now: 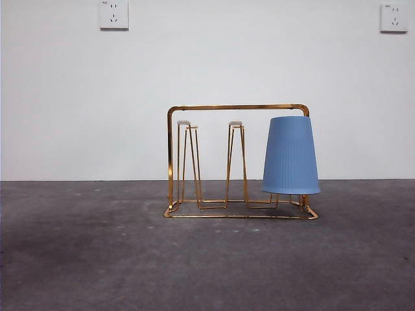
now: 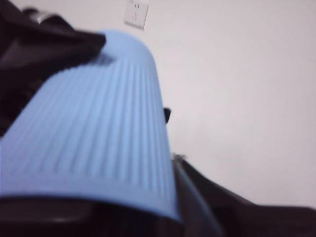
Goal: Pick up cup 1,put cup 1 in the cup rack,pick up cup 2,put cup 2 in the cup rack
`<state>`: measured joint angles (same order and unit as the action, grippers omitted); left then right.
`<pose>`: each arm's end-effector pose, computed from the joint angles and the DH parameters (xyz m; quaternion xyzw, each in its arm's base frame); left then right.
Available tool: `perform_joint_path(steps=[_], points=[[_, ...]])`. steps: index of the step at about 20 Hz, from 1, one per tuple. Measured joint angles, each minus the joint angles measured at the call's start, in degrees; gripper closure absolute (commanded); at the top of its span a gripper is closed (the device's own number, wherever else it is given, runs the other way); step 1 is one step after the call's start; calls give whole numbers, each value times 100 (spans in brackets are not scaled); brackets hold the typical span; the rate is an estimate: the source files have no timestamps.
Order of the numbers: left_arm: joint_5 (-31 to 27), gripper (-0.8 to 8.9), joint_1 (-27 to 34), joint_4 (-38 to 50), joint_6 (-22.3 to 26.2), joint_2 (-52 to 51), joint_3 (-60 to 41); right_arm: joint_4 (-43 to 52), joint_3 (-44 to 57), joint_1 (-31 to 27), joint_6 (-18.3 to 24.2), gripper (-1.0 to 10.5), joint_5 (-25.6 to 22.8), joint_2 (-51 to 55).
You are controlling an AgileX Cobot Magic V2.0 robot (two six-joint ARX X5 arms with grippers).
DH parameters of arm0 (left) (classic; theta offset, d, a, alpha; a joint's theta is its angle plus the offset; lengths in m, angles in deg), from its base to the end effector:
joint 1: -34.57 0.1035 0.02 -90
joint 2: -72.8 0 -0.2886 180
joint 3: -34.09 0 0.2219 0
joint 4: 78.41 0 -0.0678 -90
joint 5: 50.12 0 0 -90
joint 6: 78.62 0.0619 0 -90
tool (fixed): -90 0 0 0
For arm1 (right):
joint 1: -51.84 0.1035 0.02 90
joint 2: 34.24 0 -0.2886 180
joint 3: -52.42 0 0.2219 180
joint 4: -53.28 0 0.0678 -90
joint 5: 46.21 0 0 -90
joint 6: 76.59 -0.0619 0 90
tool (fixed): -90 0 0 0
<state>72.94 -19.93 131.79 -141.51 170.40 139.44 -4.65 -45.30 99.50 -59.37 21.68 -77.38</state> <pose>0.1888 -0.3228 0.4931 -0.4078 0.0688 -0.7249 0.5509 0.0596 0.0308 0.4744 -0.1625 -0.0094 0.2221 0.9613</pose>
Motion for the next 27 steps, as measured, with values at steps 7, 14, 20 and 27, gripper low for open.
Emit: perform_joint_path(steps=[7, 14, 20, 27], points=[[129, 819, 494, -894, 319, -186, 0, -1016, -116, -2, -402, 720, -140, 149], [-1893, 820, 826, -5403, 3445, -1709, 0, -2424, -164, -2, -927, 722, -269, 566], [-4188, 820, 835, -6942, 5259, -2391, -20, -2769, -164, -2, -1198, 722, -297, 597], [-4524, 820, 1027, -6231, 5493, -2310, -1139, -3053, -164, -2, -1390, 722, -297, 597]])
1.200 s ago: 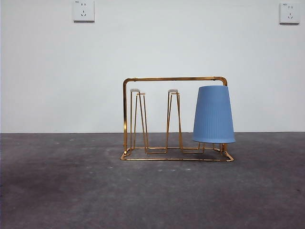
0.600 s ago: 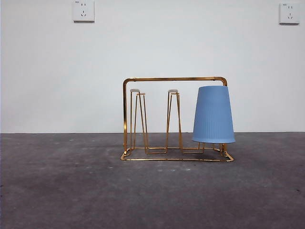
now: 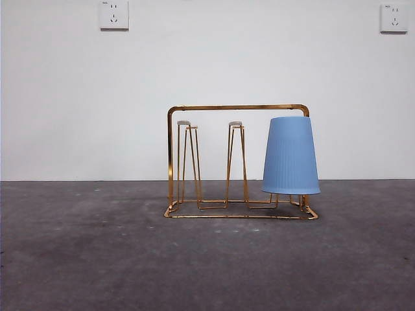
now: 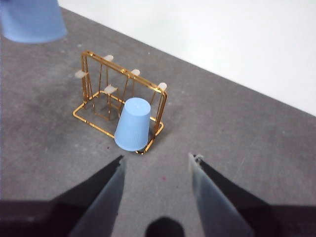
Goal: Pick up cup 1,put cup 1 in the cup rack,pick up cup 2,put cup 2 in the cup rack
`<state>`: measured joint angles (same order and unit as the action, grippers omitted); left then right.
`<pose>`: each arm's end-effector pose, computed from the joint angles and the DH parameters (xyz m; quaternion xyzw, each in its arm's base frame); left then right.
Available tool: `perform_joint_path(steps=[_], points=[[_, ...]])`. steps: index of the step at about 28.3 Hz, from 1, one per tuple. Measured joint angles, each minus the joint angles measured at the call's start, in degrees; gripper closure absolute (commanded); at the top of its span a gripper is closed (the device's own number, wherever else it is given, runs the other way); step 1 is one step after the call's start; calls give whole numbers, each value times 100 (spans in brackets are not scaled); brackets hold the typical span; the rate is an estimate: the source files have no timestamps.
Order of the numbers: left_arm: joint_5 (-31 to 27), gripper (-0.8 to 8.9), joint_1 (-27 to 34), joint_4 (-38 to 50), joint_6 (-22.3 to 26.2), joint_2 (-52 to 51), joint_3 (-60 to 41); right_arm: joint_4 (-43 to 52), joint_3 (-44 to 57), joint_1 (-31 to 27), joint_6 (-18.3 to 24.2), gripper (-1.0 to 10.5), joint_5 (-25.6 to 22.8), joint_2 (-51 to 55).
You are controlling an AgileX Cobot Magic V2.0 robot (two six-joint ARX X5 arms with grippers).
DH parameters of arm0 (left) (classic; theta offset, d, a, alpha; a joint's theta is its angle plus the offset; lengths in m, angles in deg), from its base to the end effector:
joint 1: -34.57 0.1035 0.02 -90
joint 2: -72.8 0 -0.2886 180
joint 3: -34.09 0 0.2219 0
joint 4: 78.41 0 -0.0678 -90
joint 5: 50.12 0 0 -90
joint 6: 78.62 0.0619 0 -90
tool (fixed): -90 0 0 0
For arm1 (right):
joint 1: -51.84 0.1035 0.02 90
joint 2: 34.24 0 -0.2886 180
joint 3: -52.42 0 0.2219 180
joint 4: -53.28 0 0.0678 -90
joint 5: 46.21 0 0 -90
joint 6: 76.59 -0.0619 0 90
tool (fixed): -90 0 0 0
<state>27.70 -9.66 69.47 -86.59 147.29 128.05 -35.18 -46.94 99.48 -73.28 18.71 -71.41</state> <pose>0.2078 -0.1840 0.4275 -0.0144 0.1159 -0.2670 0.9566 0.0225 -0.0143 0.4193 -0.1623 0.1774 0.1957 0.9507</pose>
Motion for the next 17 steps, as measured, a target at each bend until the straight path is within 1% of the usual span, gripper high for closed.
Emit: perform_joint_path(steps=[3, 6, 10, 13, 17], points=[[-262, 820, 94, 664, 7, 22, -553, -173, 0, 0, -83, 722, 0, 2], [-291, 820, 254, 1110, 81, 22, -920, -328, 0, 0, -164, 722, 0, 2], [-282, 820, 520, 1292, 164, 42, -1178, -350, 0, 0, -256, 725, 0, 2], [-243, 820, 649, 1663, 247, 151, -1311, -354, 0, 0, -315, 725, 0, 2], [46, 820, 772, 1912, 306, 396, -1316, -391, 0, 0, -382, 725, 0, 2]])
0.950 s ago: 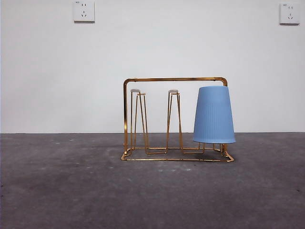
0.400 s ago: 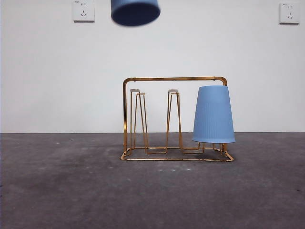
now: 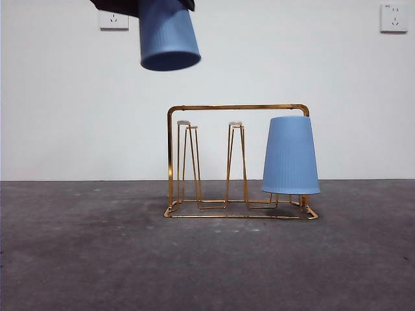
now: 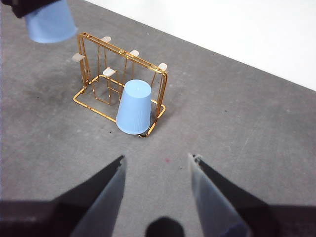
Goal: Pick up cup 1,put cup 1 in the cup rack,pick up cup 2,put cup 2 in the cup rack
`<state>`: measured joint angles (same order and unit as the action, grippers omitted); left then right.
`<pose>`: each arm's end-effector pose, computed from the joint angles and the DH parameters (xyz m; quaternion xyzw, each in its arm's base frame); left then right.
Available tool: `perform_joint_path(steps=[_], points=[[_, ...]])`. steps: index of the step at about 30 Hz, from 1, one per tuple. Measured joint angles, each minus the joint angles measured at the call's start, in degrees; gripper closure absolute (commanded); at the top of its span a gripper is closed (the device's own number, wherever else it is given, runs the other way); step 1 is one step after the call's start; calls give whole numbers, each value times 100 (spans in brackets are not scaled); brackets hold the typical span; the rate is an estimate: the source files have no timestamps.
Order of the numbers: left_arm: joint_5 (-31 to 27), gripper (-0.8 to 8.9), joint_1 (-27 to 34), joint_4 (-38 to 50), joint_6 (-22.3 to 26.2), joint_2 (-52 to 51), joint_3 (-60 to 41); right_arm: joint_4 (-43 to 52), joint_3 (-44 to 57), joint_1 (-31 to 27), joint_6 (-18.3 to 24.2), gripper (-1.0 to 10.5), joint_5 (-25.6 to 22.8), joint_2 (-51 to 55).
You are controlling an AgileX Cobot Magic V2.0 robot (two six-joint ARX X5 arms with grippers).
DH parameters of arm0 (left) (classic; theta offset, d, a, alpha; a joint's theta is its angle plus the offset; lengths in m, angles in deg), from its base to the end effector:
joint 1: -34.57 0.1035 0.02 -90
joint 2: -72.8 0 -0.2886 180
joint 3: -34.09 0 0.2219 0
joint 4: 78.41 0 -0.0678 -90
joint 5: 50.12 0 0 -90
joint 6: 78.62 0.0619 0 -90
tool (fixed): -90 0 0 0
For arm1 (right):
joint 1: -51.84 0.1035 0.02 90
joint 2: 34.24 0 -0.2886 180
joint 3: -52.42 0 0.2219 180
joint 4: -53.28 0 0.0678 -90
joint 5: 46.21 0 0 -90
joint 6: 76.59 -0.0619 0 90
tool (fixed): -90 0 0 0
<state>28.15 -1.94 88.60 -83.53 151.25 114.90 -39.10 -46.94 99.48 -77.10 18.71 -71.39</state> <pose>0.2568 -0.1744 0.3717 -0.0038 0.0936 -0.2098 0.9732 0.0197 -0.0173 0.4118 -0.1501 0.2104 0.1879 0.9476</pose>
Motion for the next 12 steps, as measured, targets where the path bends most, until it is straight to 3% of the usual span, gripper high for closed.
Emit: perform_joint_path(steps=[12], points=[[-28, 820, 79, 557, 133, 769, 0, -63, 0, 0, -214, 725, 0, 0]])
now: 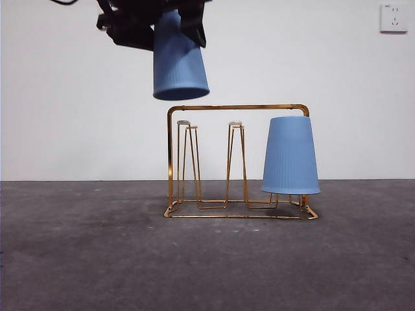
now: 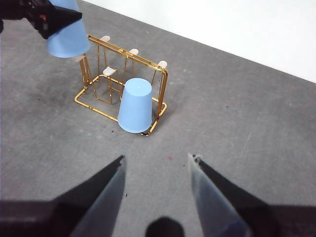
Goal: Pick up cup 1,put cup 1 in the cup rack,pick up cup 2,put cup 2 in the cup rack
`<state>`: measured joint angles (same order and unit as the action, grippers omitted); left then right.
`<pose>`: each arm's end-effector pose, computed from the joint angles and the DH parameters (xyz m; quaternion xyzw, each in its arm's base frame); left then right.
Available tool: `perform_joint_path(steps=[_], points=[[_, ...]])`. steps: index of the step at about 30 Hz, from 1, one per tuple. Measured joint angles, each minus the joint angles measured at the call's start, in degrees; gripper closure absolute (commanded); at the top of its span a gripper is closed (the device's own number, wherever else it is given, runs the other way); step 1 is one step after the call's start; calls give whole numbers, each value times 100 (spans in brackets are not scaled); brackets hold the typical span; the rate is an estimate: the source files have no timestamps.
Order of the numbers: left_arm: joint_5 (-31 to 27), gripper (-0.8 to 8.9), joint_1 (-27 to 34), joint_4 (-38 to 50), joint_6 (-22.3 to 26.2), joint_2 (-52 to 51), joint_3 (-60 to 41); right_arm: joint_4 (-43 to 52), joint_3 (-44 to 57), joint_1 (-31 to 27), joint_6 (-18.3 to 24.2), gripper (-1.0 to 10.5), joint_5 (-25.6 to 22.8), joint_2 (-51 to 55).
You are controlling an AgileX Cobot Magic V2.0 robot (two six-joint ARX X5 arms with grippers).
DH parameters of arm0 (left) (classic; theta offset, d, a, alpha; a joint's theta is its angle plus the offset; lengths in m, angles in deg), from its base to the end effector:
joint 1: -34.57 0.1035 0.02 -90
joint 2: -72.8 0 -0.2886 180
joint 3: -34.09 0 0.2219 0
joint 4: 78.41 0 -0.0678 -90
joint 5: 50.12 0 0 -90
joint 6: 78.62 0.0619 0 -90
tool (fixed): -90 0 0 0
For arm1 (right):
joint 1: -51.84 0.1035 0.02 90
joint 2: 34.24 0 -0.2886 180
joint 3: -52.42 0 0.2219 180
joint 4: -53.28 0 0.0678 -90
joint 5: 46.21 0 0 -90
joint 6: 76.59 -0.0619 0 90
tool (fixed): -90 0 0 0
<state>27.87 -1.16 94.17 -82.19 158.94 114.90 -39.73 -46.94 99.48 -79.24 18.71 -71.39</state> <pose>0.2890 -0.1920 0.3425 0.0146 0.1079 -0.2010 0.9735 0.0193 -0.0178 0.4107 -0.1355 0.2182 0.1836 0.9489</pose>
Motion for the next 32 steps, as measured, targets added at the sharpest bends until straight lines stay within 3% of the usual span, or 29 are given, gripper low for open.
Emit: perform_joint_path(steps=[32], points=[[-192, 820, 76, -120, 9, 1250, 0, -22, 0, 0, -116, 727, 0, 0]])
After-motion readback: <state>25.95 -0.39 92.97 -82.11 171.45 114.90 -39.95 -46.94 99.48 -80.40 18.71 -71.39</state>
